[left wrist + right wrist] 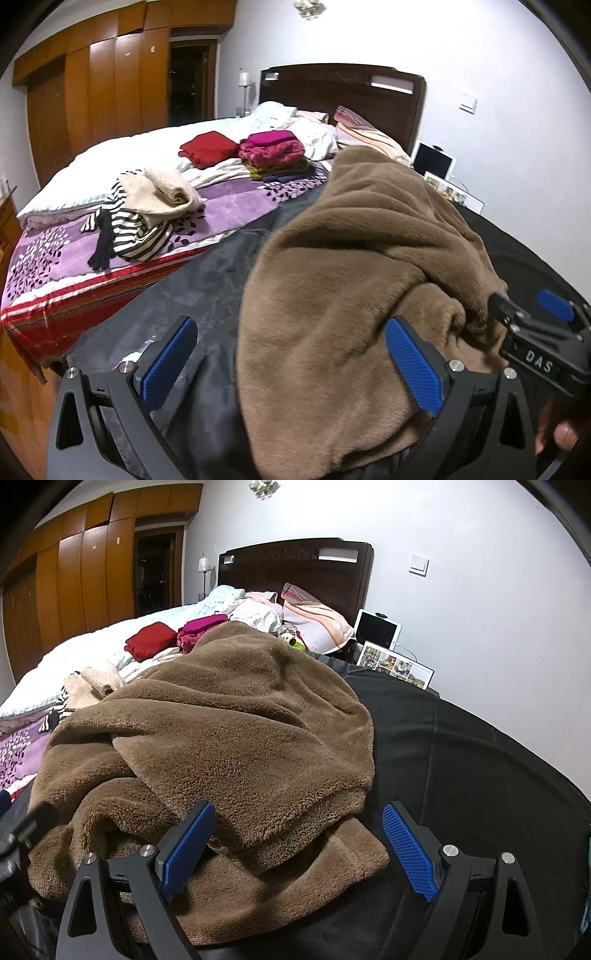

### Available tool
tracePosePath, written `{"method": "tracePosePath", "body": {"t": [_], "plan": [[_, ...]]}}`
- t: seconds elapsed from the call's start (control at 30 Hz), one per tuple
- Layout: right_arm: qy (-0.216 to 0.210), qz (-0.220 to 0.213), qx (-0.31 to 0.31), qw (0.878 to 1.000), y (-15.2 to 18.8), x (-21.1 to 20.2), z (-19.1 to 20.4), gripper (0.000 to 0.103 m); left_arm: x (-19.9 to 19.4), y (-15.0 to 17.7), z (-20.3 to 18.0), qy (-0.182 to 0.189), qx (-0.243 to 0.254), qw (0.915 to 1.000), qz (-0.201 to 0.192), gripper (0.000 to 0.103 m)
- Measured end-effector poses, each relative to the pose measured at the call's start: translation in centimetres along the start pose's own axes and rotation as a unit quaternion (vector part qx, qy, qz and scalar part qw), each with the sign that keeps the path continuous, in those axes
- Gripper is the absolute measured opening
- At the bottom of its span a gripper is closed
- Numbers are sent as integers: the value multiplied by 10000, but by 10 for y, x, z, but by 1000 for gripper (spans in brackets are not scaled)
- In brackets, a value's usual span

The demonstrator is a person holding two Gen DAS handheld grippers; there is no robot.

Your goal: Fold clothes

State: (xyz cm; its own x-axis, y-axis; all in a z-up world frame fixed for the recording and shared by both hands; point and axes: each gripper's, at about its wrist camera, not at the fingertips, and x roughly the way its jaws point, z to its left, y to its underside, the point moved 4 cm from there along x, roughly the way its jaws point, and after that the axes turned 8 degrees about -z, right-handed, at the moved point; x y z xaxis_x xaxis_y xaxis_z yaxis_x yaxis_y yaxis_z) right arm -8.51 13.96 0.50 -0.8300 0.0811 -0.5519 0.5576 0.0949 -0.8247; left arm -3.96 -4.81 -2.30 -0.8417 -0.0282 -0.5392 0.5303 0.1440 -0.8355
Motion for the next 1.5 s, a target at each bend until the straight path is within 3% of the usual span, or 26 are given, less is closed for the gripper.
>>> {"method": "tracePosePath", "body": {"t": [0.43, 0.9, 1.1, 1.23, 1.37, 1.5], "plan": [[68, -2, -34, 10000, 1, 1, -1, 94, 4, 11, -22, 159, 317, 9992, 161, 102], [12, 37, -46, 10000, 3, 3, 3, 94, 2, 0, -1, 111, 8, 9999, 65, 102], [-453, 164, 107, 9988, 4, 6, 11, 94, 10, -18, 28, -243, -307, 9991, -132, 102], [-845, 285, 70, 9960, 7, 9, 25, 94, 28, -24, 50, -464, -551, 9974, -35, 102], [-978, 361, -137, 9945, 11, 18, 39, 94, 46, -18, 58, -328, -753, 9963, 240, 102], [-916, 697, -200, 9931, 22, 36, 38, 94, 58, -12, 57, -240, -787, 9956, 445, 102]]}}
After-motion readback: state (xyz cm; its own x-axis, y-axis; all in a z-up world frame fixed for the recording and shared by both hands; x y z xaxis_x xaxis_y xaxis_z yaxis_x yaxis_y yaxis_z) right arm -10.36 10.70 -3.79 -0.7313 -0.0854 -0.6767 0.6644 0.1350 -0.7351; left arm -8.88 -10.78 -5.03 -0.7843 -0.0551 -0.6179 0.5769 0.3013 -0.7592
